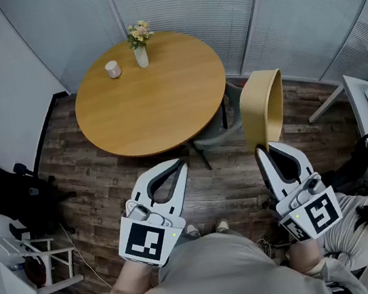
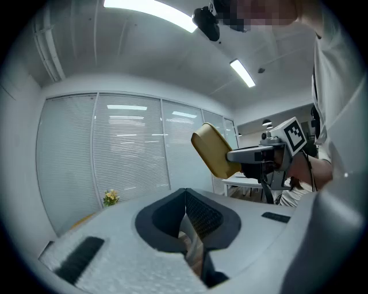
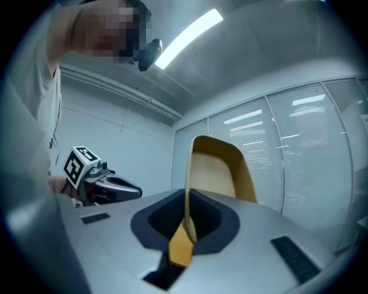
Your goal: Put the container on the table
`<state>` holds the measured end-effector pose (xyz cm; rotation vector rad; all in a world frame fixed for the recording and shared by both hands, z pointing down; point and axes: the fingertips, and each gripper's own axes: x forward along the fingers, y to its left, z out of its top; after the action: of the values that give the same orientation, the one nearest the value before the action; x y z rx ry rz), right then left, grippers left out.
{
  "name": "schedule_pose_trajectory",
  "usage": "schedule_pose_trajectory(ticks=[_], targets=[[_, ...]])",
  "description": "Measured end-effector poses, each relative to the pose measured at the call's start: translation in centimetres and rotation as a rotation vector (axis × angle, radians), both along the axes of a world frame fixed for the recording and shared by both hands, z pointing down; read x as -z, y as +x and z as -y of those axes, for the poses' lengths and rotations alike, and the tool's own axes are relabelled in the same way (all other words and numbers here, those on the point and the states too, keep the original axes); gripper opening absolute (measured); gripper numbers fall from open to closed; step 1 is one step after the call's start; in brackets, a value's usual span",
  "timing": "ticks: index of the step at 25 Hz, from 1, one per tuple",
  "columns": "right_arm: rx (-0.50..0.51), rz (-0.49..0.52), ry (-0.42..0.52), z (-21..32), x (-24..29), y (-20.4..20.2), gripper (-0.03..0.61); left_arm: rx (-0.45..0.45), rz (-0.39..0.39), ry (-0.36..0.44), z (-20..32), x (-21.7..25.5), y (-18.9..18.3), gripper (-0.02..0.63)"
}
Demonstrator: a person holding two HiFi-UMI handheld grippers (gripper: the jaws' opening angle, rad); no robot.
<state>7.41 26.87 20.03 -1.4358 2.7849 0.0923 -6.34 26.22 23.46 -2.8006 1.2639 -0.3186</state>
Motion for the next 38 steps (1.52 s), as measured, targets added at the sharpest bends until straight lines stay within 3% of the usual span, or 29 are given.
schedule_pose_trajectory(ticks=[22,31,38], targets=[[0.026,-0.003,-0.011,-1.6,-0.5,1.3,0.037,0.016,0.008,-0.006,-1.6,-0.6,1.4,0.021],[0.037,0.005,-0.023,-1.7,-1.2,2.5,0.037,0.033,0.054,-0.003,-1.9,-1.5,2.2,0.021],[0.043,-0.012,-0.038,-1.5,-1.9,4.2,0.037,0.066,0.034,-0.008,-1.8,-1.3,3.3,0.021]])
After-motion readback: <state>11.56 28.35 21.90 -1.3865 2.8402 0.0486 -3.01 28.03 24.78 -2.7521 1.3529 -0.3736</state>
